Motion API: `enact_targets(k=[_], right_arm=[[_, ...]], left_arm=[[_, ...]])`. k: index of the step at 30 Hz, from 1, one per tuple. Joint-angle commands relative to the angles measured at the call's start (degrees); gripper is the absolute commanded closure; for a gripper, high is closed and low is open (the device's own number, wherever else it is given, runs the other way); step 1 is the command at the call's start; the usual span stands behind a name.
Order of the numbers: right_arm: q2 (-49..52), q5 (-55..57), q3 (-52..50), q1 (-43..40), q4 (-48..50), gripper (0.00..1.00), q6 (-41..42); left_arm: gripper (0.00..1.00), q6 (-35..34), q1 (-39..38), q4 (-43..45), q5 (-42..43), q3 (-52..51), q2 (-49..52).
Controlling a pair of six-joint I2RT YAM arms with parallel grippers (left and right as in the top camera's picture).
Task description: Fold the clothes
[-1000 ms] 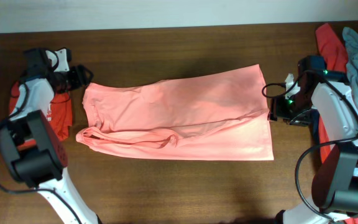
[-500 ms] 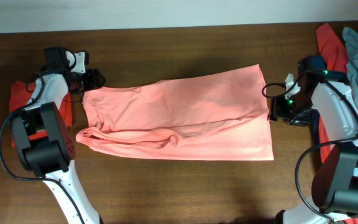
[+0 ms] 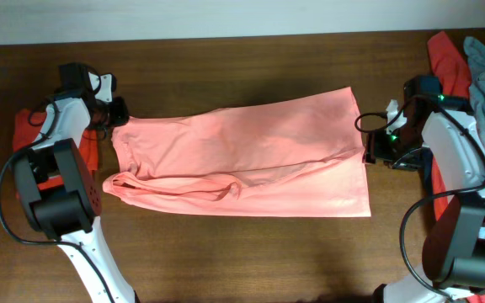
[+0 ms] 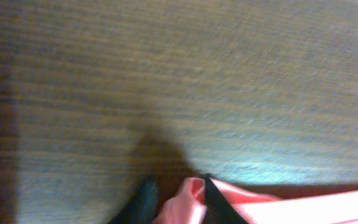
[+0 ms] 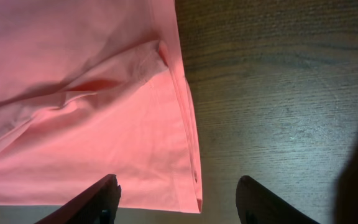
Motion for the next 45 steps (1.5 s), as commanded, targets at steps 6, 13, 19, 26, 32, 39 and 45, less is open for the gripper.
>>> enact_targets(k=[6,13,19,26,32,39,45], right_arm=[[-0.7,0.5,0.7,0.3,1.2,0.36,-0.2],[-0.4,-0.7,0.7,0.3,14.9,0.27,-0.2],[3.2,-6.8,0.7,0.3,30.0,0.22,-0.2],[11.1,-11.6,2.4,0.3,40.9,0.22,-0.2],[21.8,-13.6,12.8,0.3,39.0,0.20,-0.1],[30.4,-13.9,23.7,1.1,35.4,0.19,-0.1],[32.8,-13.9,23.7,2.5,36.6,0.20,-0.1]], left_arm=[[1.00,0.2,0.1,-2.8,-1.9,-0.8,1.9],[1.00,-2.0,0.0,-5.3,-1.7,-0.7,1.8],[1.00,-2.0,-0.1,-6.2,-1.7,-0.7,1.8],[1.00,-2.0,-0.2,-6.1,-1.7,-0.7,1.8],[1.00,-2.0,-0.2,-6.2,-1.7,-0.7,1.8],[1.00,-2.0,-0.2,-6.2,-1.7,-0.7,1.8],[1.00,-2.0,-0.2,-6.3,-1.7,-0.7,1.8]])
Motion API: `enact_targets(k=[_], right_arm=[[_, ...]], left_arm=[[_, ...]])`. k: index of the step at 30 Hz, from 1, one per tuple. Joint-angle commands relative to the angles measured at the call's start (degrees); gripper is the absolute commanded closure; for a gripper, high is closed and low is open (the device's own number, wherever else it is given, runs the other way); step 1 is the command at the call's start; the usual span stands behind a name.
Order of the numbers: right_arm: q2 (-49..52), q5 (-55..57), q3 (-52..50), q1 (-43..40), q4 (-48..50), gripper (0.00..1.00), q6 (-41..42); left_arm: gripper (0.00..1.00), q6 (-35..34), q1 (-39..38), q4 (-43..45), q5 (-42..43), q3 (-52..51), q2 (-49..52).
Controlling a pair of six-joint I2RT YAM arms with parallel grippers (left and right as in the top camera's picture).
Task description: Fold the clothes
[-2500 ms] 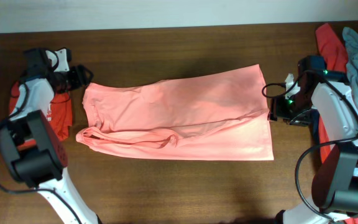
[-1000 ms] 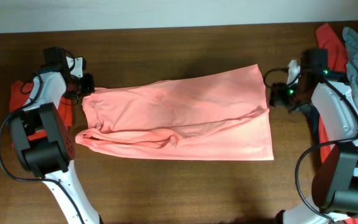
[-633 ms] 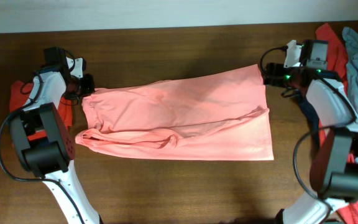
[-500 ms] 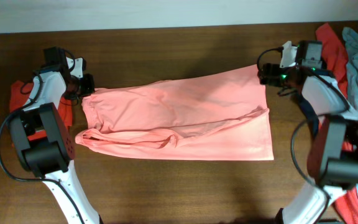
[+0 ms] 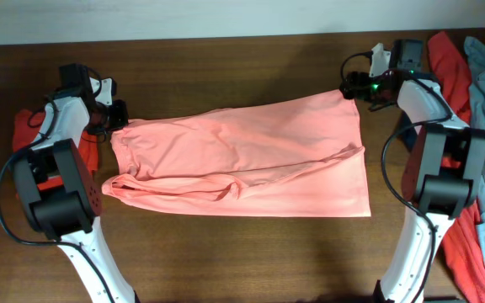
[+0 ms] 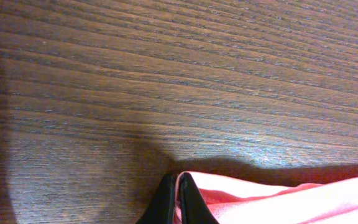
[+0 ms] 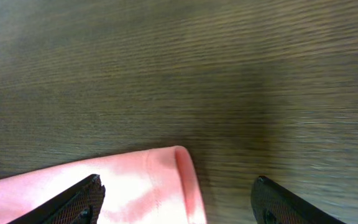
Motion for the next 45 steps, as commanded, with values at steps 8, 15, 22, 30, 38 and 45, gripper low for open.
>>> enact_targets(k=[8,15,22,30,38,45], right_arm=[[4.9,1.5,1.3,3.0,1.2,0.25,1.2],[5.2,3.5,1.2,3.0,0.7,0.73,2.3],[5.1,6.2,1.6,2.9,-2.0,0.96,2.9],[3.7,6.2,11.6,1.5,-14.9,0.96,2.9],[3.7,7.5,25.0,1.2,-31.5,0.96,2.8],[3.7,12.3,30.2,1.2,-46.8,0.96,2.2]], left_arm=[[1.00,-0.6,-0.2,-1.4,-1.3,-1.4,1.8],[1.00,-0.6,-0.2,-1.4,-1.3,-1.4,1.8],[1.00,-0.6,-0.2,-2.3,0.2,-1.2,1.8],[1.00,-0.6,0.6,-10.3,2.3,8.0,1.8],[1.00,-0.6,0.7,-21.4,4.3,16.2,1.8],[1.00,-0.6,0.7,-31.8,4.0,17.9,1.8]])
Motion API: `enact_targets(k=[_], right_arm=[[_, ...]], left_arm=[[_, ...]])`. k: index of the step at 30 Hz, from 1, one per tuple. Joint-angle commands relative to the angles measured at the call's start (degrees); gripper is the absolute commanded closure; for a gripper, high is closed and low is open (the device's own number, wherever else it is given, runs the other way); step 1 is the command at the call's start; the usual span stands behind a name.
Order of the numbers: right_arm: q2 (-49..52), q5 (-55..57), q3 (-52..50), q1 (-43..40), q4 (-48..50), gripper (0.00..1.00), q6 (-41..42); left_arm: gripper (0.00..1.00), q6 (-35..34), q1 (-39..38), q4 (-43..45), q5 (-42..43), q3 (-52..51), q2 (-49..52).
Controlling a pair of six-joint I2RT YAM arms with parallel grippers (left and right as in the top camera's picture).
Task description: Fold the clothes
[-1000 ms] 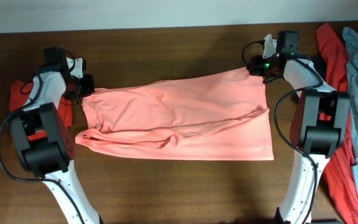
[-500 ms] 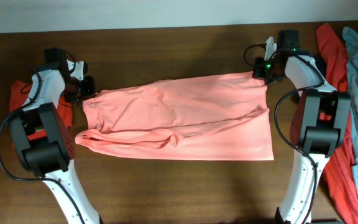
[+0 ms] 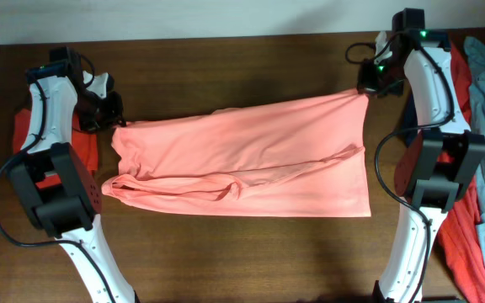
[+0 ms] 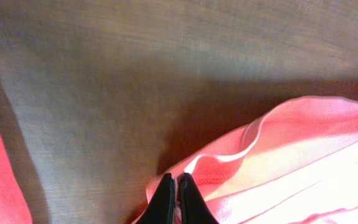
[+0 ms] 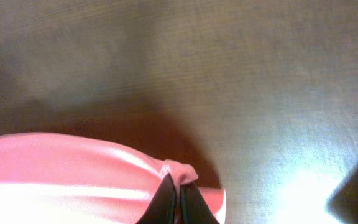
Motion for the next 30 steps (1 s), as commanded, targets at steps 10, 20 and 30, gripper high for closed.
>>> enact_targets(k=[10,20,30], right_arm=[[0.0,8.6,1.9,-0.4,-17.9,0.96,-4.8],[0.0,10.3,1.9,-1.1,-25.6,0.96,-5.1],[0.0,9.8,-3.7,-0.9,-25.6,0.96,-5.1]], left_arm=[[1.00,-1.1,2.8,-6.6,-5.4,1.1,0.5],[1.00,-1.8,5.0,-10.7,-5.4,1.1,0.5],[1.00,-1.6,5.0,-16.3,-6.9,1.1,0.5]])
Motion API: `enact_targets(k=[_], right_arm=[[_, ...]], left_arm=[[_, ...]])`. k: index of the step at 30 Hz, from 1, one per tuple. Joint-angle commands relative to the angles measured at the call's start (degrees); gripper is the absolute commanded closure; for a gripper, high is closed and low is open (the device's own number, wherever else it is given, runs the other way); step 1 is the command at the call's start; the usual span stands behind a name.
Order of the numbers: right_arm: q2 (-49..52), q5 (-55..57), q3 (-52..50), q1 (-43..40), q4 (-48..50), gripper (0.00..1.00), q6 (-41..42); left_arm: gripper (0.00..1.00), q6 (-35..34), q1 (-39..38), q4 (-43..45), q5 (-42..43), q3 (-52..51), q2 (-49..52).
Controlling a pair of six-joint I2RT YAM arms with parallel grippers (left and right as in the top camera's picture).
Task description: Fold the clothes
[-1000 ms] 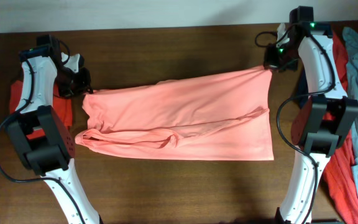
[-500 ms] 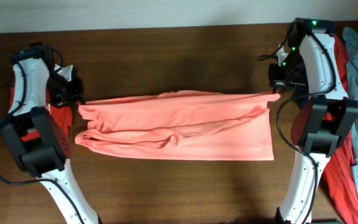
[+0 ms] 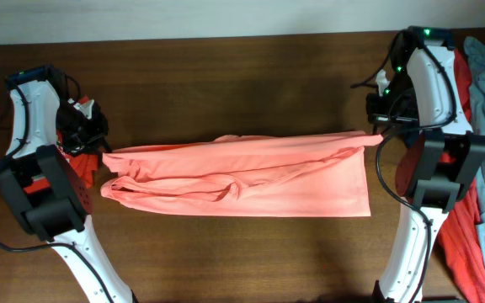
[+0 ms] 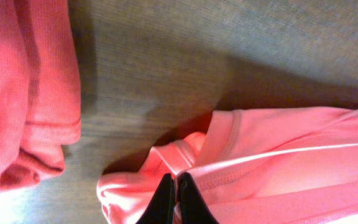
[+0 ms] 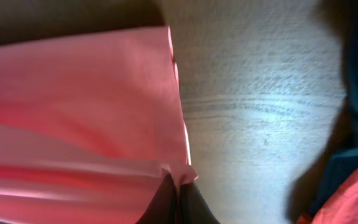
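A salmon-pink garment [image 3: 242, 177] lies stretched across the middle of the wooden table, its far edge lifted and drawn over the rest. My left gripper [image 3: 101, 151] is shut on its far left corner [image 4: 185, 168], with fabric bunched around the black fingers [image 4: 166, 199]. My right gripper [image 3: 375, 132] is shut on the far right corner [image 5: 179, 173], the cloth pinched between dark fingertips [image 5: 191, 202] just above the tabletop.
A red folded garment [image 4: 23, 93] lies at the left edge beside my left arm. A pile of red and grey-blue clothes [image 3: 478, 76] fills the right side behind my right arm. A dark blue cloth shows at the right of the right wrist view.
Both grippers have moved toward the near side with the garment's far corners in them. The far edge, which ran slanting toward the back, now lies across the middle of the garment.
At first my left gripper was at the far left corner and my right was open by the right hem. Then the left had shut on its corner and the right was open at the far right corner. Then both held the corners, and now the far edge is drawn forward.
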Motion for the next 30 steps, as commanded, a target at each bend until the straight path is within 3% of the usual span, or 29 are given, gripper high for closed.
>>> enact_targets(k=[1,13,30], right_arm=[[0.0,1.7,-3.6,-0.5,-0.3,0.96,-0.2],[-2.4,0.9,-14.0,-0.7,-0.3,0.96,-0.1],[-2.4,0.9,-15.3,-0.6,-0.3,0.88,-0.2]], left_arm=[[1.00,-0.4,0.4,-1.6,-3.3,1.1,0.5],[1.00,-0.5,0.4,-6.2,-5.0,0.8,0.5],[0.99,-0.6,0.4,-8.0,-6.2,0.6,0.5]])
